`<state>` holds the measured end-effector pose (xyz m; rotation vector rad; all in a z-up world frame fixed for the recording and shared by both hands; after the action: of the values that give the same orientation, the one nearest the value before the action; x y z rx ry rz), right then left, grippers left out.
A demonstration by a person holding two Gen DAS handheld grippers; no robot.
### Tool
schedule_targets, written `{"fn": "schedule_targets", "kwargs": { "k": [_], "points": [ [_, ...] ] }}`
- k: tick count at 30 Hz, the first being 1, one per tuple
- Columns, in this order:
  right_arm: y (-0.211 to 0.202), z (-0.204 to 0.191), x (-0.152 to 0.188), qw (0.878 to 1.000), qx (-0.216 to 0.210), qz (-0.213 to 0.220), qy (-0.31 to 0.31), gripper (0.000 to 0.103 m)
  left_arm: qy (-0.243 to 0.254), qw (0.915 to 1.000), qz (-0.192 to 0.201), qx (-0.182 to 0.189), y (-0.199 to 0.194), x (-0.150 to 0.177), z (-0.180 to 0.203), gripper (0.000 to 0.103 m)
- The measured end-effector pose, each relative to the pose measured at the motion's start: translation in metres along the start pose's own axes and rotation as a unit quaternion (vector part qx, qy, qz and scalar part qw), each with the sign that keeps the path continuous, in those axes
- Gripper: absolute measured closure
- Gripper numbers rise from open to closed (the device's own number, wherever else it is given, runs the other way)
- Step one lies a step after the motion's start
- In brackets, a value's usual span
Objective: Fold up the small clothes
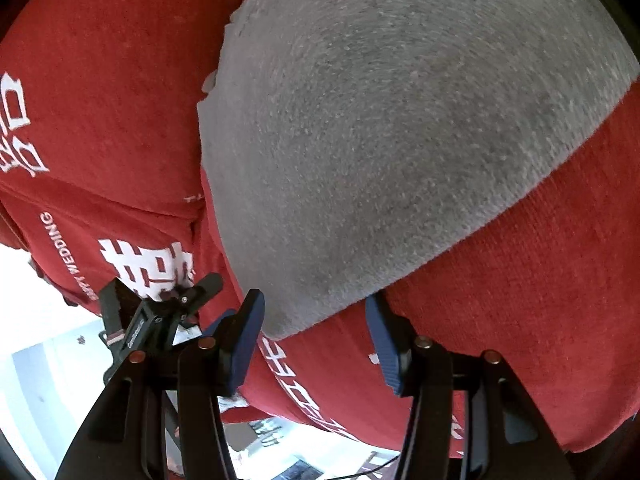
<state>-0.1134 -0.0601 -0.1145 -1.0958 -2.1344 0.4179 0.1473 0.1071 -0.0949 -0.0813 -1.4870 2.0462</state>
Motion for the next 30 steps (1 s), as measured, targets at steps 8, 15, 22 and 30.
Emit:
{"fn": "schedule_targets", "kwargs": {
  "k": [8, 15, 22, 30],
  "points": [
    [0.024, -0.02, -0.012, 0.999, -0.032, 0.024, -0.009, 0.044, -0.002, 0.9982, 0.004, 0.06, -0.003, -0.01, -0.002, 0.001],
    [0.051, -0.021, -0.032, 0.995, -0.079, -0.016, 0.058, 0.095, -0.013, 0.9912, -0.01, 0.131, -0.004, -0.023, -0.008, 0.001],
    [0.021, -0.059, -0.031, 0.993, -0.112, -0.023, -0.011, 0.095, 0.021, 0.9787, -0.049, 0.198, 0.014, -0.051, 0.015, 0.001],
    [0.008, -0.086, -0.034, 0.993, -0.087, -0.032, -0.068, 0.095, 0.087, 0.9592, -0.084, 0.256, 0.028, -0.081, 0.079, 0.001]
  ]
}}
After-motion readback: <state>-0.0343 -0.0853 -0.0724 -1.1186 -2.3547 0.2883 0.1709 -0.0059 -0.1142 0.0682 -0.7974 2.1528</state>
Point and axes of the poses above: each gripper's, at about its wrist camera, not at the fingertips, and y roughly the way its jaws point, z to its right, x to its underside, the point moved 1 cm from there along y, roughly the way its jaws point, and after that the axes turned 13 degrees about -z, right-handed, at the moved point
